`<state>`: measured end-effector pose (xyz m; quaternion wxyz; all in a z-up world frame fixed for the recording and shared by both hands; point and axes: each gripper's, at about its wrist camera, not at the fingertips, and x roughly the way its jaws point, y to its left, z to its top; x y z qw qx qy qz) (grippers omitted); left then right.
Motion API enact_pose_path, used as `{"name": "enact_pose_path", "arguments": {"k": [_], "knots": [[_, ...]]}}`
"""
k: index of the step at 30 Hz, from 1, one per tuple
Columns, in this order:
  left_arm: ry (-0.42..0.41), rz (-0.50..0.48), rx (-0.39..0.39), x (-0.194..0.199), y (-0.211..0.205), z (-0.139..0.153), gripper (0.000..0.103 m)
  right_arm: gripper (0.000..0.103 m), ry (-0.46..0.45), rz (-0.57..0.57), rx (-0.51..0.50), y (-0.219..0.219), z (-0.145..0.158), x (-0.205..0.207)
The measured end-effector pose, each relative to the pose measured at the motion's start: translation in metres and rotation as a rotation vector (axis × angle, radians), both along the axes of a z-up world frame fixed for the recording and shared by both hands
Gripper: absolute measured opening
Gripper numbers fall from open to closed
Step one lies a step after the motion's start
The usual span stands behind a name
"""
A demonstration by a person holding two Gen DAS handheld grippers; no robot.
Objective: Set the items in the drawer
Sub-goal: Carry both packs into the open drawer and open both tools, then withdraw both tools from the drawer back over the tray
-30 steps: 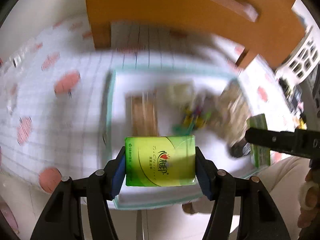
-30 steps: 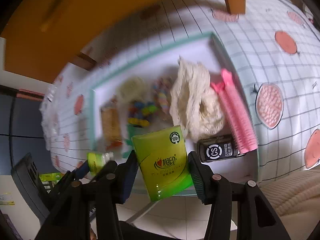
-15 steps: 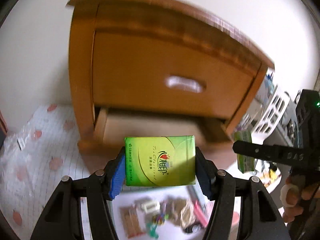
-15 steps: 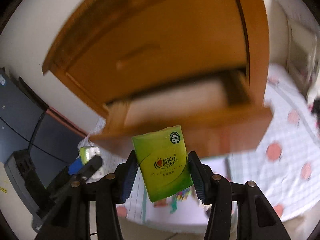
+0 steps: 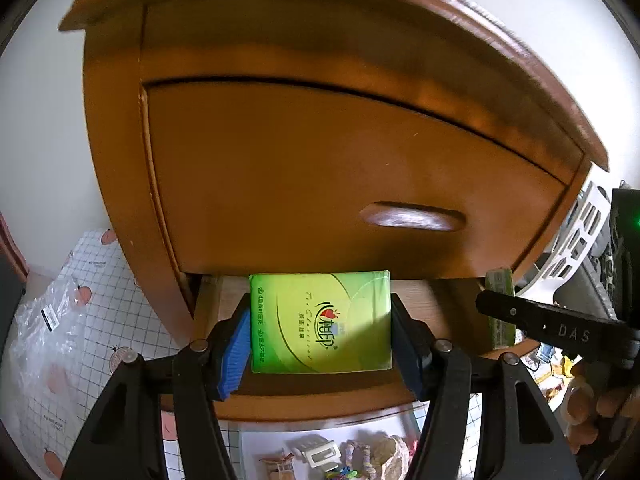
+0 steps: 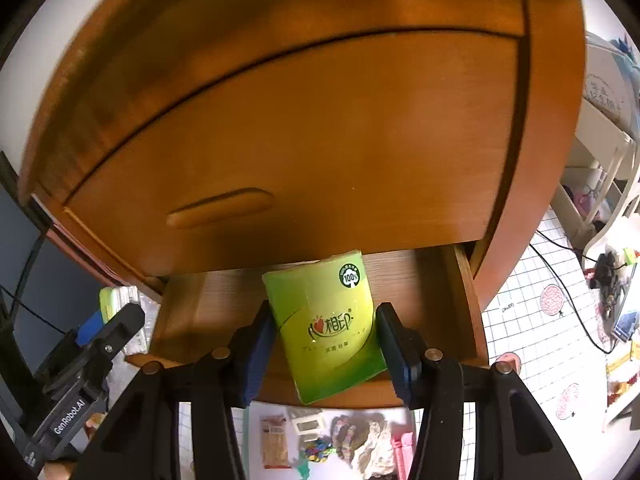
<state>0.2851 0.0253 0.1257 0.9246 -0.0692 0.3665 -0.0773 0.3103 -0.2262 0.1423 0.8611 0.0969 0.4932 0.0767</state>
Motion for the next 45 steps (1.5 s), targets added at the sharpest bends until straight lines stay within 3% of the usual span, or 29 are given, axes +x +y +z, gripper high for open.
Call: {"name": "enact_pose_path", "arguments": {"k": [5,8,17,19,20,25,26,36,45], "knots": [[0.025,0.003,0.002,0.008,0.000,-0.004,0.066,0.058,0.012,0.018,-0.020,0.006,-0.014,0.008],[0.031,0.012,-0.005,0.011,0.001,-0.008,0.071,0.065,0.008,0.027,-0.040,0.011,-0.018,0.008],[0.056,0.047,0.004,0.018,0.008,-0.010,0.072,0.077,0.017,0.021,-0.051,0.005,-0.027,0.006],[0.059,0.059,0.002,0.018,0.010,-0.013,0.080,0.086,0.017,0.012,-0.047,0.003,-0.028,0.004],[0.060,0.066,0.004,0.019,0.011,-0.014,0.091,0.088,0.018,0.006,-0.041,0.001,-0.029,0.003],[0.047,0.091,0.024,0.018,0.007,-0.015,0.099,0.103,0.023,-0.021,-0.013,-0.009,-0.032,-0.002],[0.047,0.095,0.027,0.019,0.006,-0.014,0.103,0.103,0.023,-0.025,-0.008,-0.011,-0.032,-0.003],[-0.020,0.105,0.009,-0.003,0.002,0.003,0.103,0.103,-0.010,-0.032,-0.023,-0.016,-0.024,-0.019],[-0.119,0.098,-0.009,-0.054,-0.005,0.019,0.103,0.103,-0.091,-0.010,-0.045,-0.016,-0.015,-0.061]]}}
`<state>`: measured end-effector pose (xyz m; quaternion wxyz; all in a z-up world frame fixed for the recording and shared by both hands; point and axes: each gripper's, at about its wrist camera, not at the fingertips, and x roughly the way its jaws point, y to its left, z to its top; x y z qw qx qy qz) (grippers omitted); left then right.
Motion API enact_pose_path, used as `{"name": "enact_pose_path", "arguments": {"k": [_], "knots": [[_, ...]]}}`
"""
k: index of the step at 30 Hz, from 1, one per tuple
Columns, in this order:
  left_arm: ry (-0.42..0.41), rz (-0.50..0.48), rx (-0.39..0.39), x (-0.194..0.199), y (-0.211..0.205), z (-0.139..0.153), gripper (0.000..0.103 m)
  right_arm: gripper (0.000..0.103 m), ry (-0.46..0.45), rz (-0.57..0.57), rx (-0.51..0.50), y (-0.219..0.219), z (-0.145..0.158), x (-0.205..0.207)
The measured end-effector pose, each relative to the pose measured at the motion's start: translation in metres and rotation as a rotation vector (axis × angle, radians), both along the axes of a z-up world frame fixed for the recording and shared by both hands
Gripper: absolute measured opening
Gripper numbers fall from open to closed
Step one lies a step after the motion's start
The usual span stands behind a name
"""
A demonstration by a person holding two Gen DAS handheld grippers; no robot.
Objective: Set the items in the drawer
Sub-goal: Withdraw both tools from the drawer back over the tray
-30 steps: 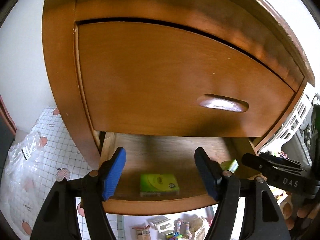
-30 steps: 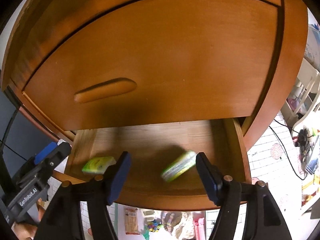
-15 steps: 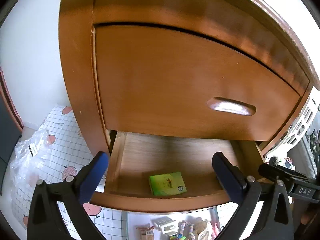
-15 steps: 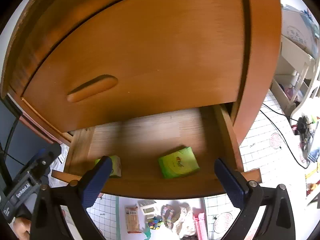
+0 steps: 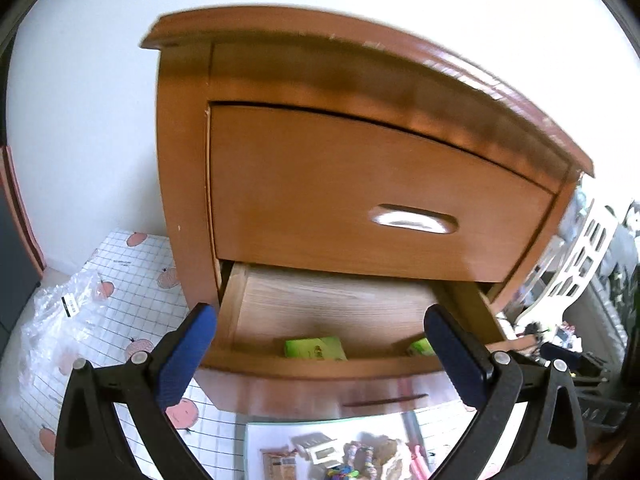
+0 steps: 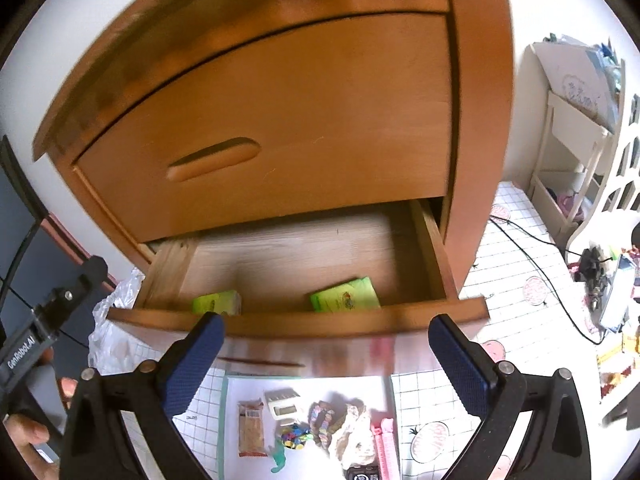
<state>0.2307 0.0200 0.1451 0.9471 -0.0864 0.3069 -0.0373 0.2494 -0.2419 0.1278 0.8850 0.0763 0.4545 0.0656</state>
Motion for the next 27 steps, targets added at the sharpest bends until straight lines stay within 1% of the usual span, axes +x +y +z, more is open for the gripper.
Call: {"name": "enact_pose_path", "arguments": {"k": [3,5,7,12,16,20,23,27], "knots": [[-0.018,-0.013,-0.023,-0.019,-0.003,-0.004,0.103,0.103,-0.044,0.019,-0.026,0.002,0.002,-0.022],[-0.020,-0.029,-0.029,-0.030,-0.005,-0.012,0.103,0.103,-0.048,0.042,-0.024,0.003,-0.002,-0.037],[-0.012,-0.038,-0.037,-0.039,-0.007,-0.019,0.103,0.103,-0.036,0.061,-0.027,0.003,-0.010,-0.050],[0.023,-0.070,-0.083,-0.057,-0.012,-0.044,0.103,0.103,0.003,0.082,-0.084,0.002,-0.037,-0.076],[0.059,-0.089,-0.076,-0.058,-0.016,-0.069,0.103,0.103,0.050,0.060,-0.052,-0.007,-0.063,-0.089],[0.125,-0.092,-0.059,-0.054,-0.016,-0.096,0.103,0.103,0.138,0.051,-0.033,-0.010,-0.099,-0.093],[0.215,-0.099,-0.059,-0.050,-0.014,-0.123,0.103,0.103,0.205,0.043,-0.023,-0.009,-0.126,-0.097],[0.301,-0.084,-0.044,-0.046,-0.011,-0.156,0.103,0.103,0.276,0.032,-0.010,-0.007,-0.157,-0.098]]}}
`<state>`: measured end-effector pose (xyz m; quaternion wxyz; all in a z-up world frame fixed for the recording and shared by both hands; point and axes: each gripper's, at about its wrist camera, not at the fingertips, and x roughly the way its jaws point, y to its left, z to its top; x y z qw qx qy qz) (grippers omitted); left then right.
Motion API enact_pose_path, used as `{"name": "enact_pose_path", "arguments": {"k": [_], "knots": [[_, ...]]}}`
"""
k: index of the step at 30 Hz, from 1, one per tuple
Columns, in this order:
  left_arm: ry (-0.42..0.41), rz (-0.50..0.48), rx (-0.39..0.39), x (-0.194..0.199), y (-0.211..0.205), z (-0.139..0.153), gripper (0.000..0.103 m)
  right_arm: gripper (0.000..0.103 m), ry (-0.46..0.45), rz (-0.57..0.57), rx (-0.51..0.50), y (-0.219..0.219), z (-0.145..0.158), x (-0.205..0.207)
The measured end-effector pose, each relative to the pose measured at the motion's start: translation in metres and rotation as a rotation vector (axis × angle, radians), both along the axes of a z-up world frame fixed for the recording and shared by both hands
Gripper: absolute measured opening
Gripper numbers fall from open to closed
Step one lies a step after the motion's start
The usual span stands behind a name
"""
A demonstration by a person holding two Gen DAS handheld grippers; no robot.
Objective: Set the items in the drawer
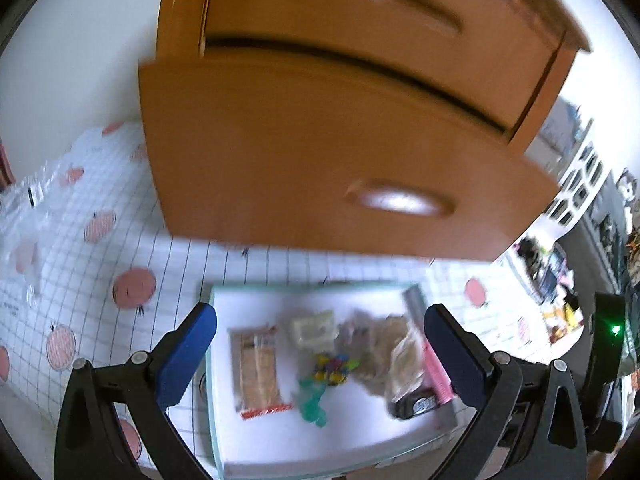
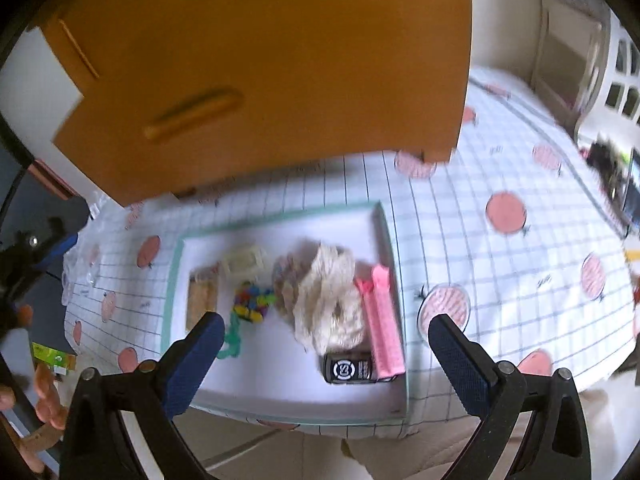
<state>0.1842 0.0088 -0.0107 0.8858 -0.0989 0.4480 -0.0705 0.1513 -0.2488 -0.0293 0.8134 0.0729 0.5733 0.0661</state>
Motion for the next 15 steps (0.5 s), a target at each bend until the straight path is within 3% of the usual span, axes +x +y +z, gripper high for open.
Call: {"name": "enact_pose_path", "arguments": {"k": [5,15], "knots": [[0.118,0.034,-0.011,0.004,0.015,-0.040,0.103,0.102,0.053,-0.012,0.007,0.002,-0.025,0.003],[0.225,0.030,-0.026,0.008,0.022,-0.086,0.097,0.071,0.116,-0.054,0.062,0.009,-0.059,0.023]]}}
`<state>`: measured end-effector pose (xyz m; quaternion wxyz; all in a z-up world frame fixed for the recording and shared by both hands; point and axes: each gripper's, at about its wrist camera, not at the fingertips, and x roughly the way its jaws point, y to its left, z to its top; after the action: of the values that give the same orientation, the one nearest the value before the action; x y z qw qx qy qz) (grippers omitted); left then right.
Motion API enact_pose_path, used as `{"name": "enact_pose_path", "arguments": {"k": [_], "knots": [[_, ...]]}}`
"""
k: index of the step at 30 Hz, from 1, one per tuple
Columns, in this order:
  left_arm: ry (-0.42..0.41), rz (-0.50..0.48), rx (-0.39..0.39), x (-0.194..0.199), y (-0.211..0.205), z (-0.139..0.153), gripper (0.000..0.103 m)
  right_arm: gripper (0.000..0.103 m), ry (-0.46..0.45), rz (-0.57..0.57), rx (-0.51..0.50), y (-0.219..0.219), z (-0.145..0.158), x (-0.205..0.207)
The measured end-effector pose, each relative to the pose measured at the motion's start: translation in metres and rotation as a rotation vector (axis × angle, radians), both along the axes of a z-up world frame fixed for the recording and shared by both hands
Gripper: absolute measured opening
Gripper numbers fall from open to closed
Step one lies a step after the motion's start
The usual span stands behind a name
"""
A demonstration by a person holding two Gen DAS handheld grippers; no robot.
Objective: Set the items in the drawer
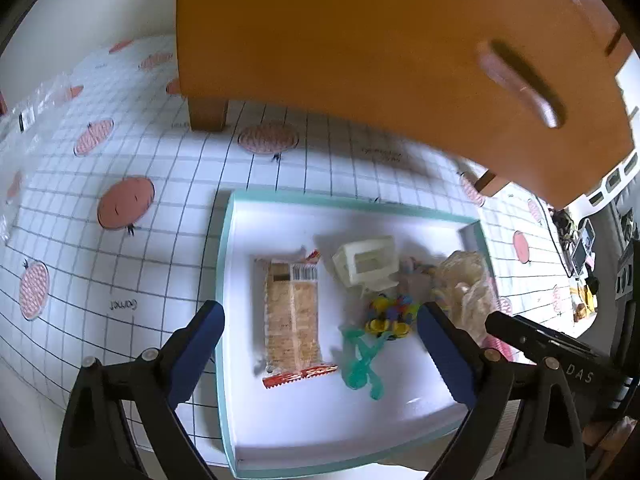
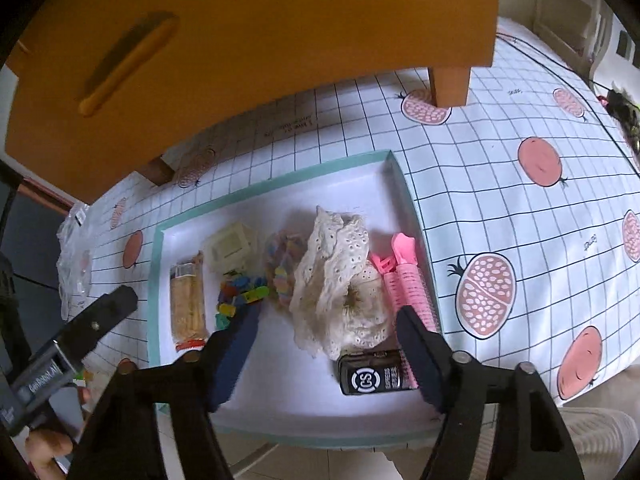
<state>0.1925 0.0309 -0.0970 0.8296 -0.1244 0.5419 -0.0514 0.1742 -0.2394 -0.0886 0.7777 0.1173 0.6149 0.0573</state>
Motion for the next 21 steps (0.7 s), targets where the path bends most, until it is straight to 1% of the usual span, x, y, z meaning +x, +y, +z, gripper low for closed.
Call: {"name": "enact_pose_path", "arguments": {"k": [1,2,3,4,5,8,10,14,17,19,21], "knots": [[0.007,0.002,-0.003,0.001,0.001,-0.005,0.097,0.069,0.007,-0.002,-0.002,0.001,-0.004,0.001],[0.014,0.004,-0.004,0.001,0.002,-0.009,0.093,0.067,0.014,-0.006,-0.003,0.001,-0.008,0.003],[0.027,0.002,-0.008,0.001,0.003,-0.014,0.087,0.062,0.021,-0.008,0.001,0.001,-0.011,0.004],[0.038,-0.001,-0.012,0.001,0.003,-0.018,0.086,0.056,0.029,-0.011,0.004,0.001,-0.013,0.005],[0.053,-0.002,-0.012,0.001,0.004,-0.022,0.086,0.054,0.039,-0.015,0.008,0.001,-0.017,0.006],[0.073,0.001,-0.001,0.001,0.004,-0.032,0.086,0.052,0.050,-0.019,0.014,0.002,-0.024,0.008],[0.089,0.005,0.001,0.002,0.005,-0.038,0.085,0.047,0.059,-0.016,0.016,0.004,-0.029,0.010],[0.108,0.010,-0.001,0.003,0.007,-0.047,0.081,0.043,0.077,-0.011,0.014,0.010,-0.040,0.012],[0.117,0.017,0.011,0.004,0.006,-0.052,0.079,0.037,0.089,-0.011,0.006,0.012,-0.048,0.013],[0.113,0.009,0.016,0.005,0.005,-0.052,0.074,0.028,0.090,-0.015,0.012,0.013,-0.050,0.014],[0.118,-0.001,0.025,0.005,0.003,-0.054,0.066,0.021,0.088,-0.020,0.014,0.013,-0.051,0.014]]}}
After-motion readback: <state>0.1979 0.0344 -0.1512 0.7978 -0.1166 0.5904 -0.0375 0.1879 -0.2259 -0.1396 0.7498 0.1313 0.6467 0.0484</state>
